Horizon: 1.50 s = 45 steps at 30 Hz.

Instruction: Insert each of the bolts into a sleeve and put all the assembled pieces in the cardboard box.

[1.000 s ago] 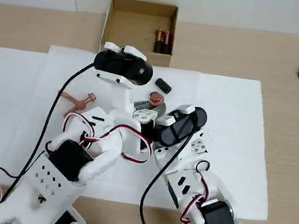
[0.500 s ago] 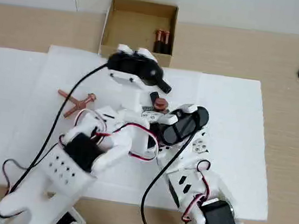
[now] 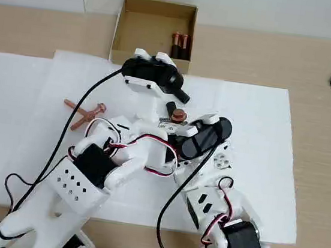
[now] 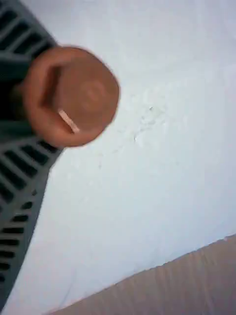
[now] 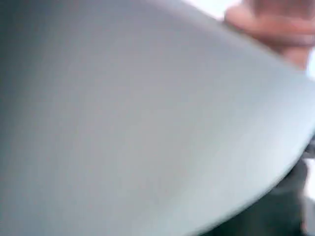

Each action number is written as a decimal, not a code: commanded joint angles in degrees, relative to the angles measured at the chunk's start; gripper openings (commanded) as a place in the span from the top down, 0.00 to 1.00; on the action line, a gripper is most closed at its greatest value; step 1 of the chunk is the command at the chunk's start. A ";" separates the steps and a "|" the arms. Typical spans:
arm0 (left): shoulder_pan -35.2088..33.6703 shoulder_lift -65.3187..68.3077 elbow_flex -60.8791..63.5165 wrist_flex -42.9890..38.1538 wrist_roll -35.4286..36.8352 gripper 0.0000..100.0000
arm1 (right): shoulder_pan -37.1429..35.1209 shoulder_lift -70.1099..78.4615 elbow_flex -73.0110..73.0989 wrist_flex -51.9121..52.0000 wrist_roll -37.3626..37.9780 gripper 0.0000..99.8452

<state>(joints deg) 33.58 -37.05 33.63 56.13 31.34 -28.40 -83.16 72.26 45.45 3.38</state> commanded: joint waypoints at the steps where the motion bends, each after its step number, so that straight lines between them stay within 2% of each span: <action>1: -0.97 0.53 0.40 0.35 -0.44 0.94 | -0.40 -0.92 -0.79 -1.01 0.26 1.00; 5: -0.97 0.26 0.57 0.35 -0.26 0.87 | -0.40 -0.92 -0.79 -1.01 0.26 1.00; 17: -1.14 -2.37 0.13 4.04 -0.18 0.86 | -0.31 -4.97 -0.44 -0.75 0.35 1.00; 24: -7.30 -10.99 1.80 6.68 -0.44 0.86 | 0.31 -7.69 -0.44 2.42 0.35 1.00; 29: -7.30 -14.24 2.95 9.67 -0.44 0.80 | 1.19 -8.04 -0.44 2.24 0.35 1.00; 33: -7.56 -16.79 2.95 11.69 -0.44 0.79 | 1.89 -8.04 -0.44 2.24 0.35 1.00; 38: -11.25 -20.13 2.77 18.81 -2.55 0.79 | 7.16 -7.96 -0.62 2.86 0.35 1.00; 45: -22.42 -21.54 2.77 32.88 -10.55 0.79 | 9.89 -7.16 -2.73 5.85 0.35 1.00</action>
<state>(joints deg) 15.30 -57.71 36.88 85.32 23.43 -19.34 -90.11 72.26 51.16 3.74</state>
